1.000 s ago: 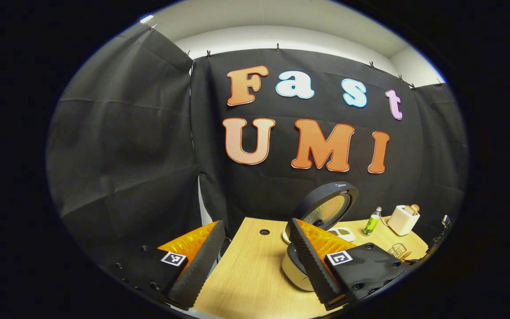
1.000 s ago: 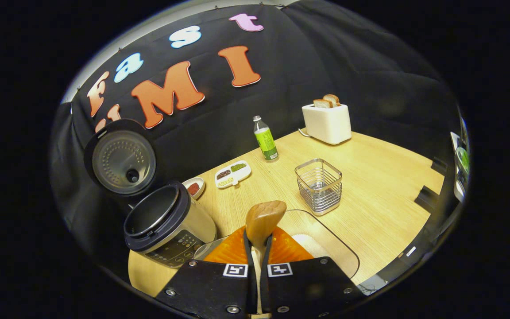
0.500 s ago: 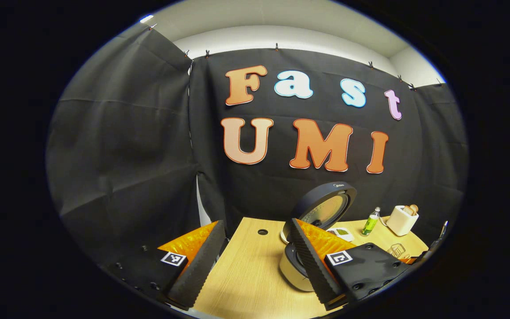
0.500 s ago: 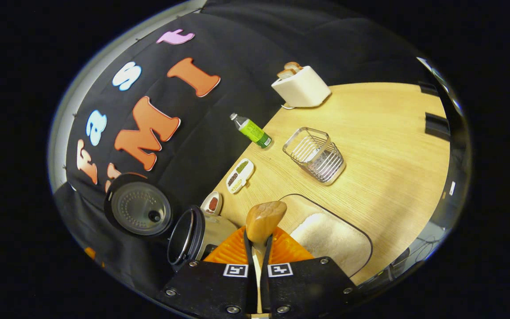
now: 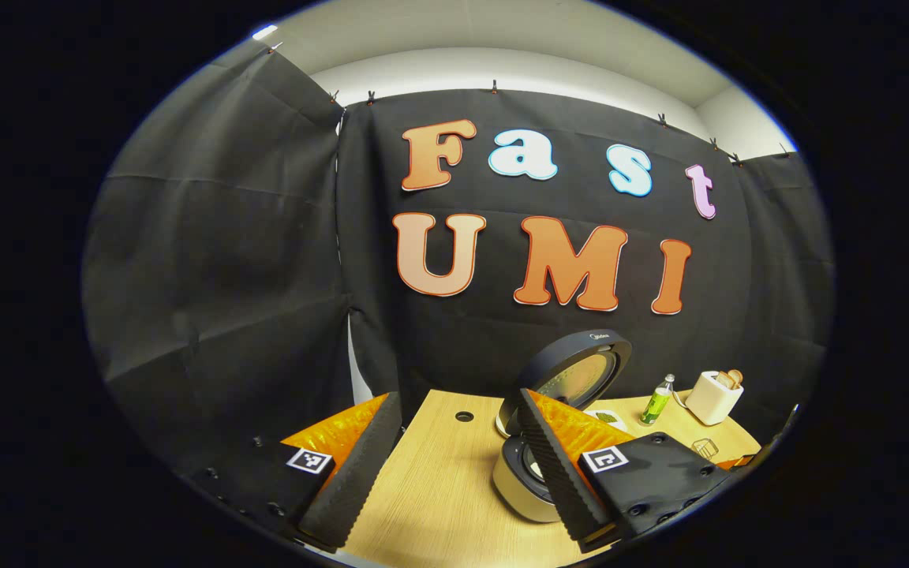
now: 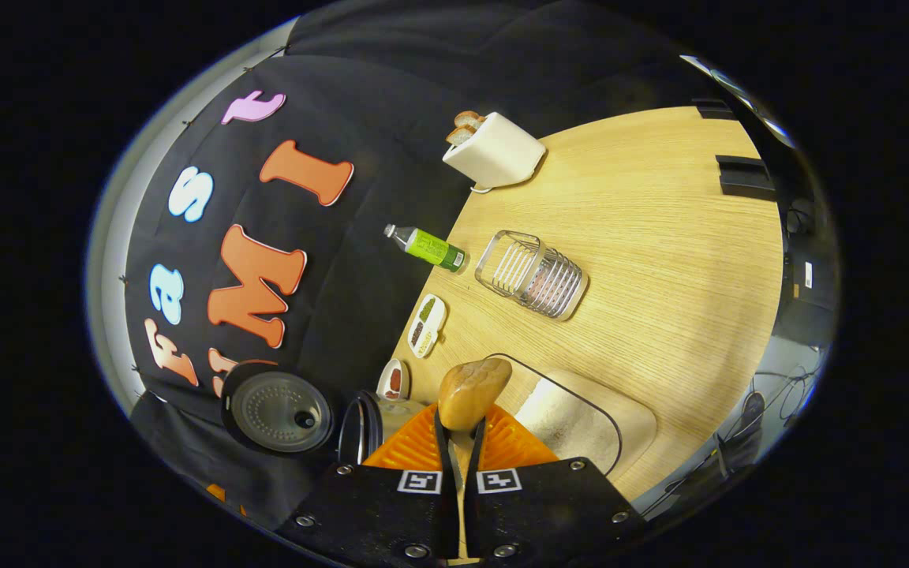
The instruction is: Close the left gripper, press the button to open the rice cooker; take a wooden spoon from the chopstick holder with the right hand, scoop a spoonful of rice and pour it into the rice cooker, then put the wooden spoon back into the chopstick holder.
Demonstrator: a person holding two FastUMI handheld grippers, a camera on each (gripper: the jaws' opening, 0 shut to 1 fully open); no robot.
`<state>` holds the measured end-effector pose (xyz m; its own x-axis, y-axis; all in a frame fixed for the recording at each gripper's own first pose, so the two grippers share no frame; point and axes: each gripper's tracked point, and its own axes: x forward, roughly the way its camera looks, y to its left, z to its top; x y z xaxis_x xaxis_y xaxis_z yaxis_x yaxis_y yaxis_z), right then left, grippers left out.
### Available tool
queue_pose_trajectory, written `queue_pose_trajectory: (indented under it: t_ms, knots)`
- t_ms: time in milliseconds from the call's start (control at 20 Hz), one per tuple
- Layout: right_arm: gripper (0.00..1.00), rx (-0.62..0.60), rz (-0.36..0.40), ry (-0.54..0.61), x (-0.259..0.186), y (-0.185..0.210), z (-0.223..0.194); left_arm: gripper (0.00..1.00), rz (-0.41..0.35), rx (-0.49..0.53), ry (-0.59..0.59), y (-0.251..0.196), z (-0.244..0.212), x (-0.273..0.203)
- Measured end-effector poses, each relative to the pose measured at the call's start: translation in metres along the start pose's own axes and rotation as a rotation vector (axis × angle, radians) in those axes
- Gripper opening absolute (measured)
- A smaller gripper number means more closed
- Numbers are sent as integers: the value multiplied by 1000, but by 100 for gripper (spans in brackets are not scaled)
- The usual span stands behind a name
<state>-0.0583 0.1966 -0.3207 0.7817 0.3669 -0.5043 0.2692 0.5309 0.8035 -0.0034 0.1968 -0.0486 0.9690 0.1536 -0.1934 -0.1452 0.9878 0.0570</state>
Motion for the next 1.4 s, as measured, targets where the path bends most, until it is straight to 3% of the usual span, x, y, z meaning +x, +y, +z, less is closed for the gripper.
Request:
queue_pose_trajectory:
  t_ms: [200, 450, 800, 1400]
  knots:
    - [2, 86, 21, -10, -11, 8, 12, 99, 0, -8, -16, -4, 5, -1]
    - [2, 99, 44, -24, -22, 30, 25, 97, 7, -24, -23, -2, 5, -2]
    - [2, 163, 121, -11, -35, 97, 42, 97, 18, -25, -32, 3, 7, -8]
    - [2, 103, 213, 20, -11, 203, 43, 97, 62, -44, -70, 28, 16, -21]
